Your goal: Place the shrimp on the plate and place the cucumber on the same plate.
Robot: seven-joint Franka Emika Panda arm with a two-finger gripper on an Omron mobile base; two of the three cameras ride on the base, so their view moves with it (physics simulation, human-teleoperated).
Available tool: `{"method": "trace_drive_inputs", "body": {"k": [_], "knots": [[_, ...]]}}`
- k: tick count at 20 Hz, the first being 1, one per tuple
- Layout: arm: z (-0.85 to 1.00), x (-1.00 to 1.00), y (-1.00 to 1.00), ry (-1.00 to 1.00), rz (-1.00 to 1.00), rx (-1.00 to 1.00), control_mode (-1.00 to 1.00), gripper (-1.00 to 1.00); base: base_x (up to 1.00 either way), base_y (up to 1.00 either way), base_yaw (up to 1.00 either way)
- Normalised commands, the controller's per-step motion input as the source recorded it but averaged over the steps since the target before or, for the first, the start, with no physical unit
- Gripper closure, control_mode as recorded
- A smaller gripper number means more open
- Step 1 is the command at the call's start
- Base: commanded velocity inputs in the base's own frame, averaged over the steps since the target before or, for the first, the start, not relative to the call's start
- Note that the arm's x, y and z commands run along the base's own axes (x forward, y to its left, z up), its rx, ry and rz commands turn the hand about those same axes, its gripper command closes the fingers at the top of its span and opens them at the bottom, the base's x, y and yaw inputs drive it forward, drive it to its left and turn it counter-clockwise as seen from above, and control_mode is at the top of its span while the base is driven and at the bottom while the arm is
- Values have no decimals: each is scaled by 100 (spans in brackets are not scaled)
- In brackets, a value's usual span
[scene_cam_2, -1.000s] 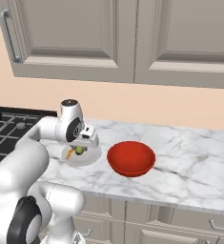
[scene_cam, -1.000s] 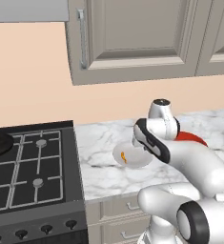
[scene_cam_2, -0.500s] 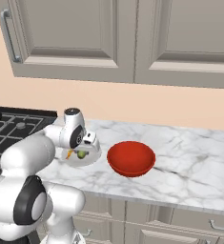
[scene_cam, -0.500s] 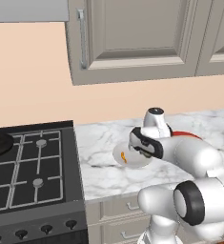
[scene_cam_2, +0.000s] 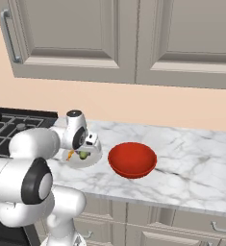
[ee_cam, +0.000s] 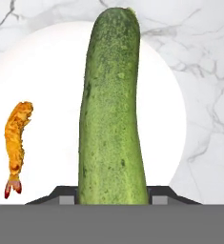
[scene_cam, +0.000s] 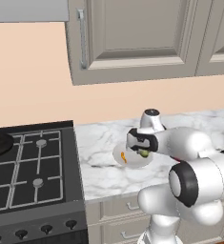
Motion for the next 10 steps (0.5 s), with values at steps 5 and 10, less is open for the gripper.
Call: {"method": "trace_drive_inputs", "body": {"k": [5, 10], "knots": [[-23, 17, 0, 0, 0, 0, -100, 100, 0, 0, 0], [-24, 12, 0, 0, 0, 0, -100, 100, 0, 0, 0]]}}
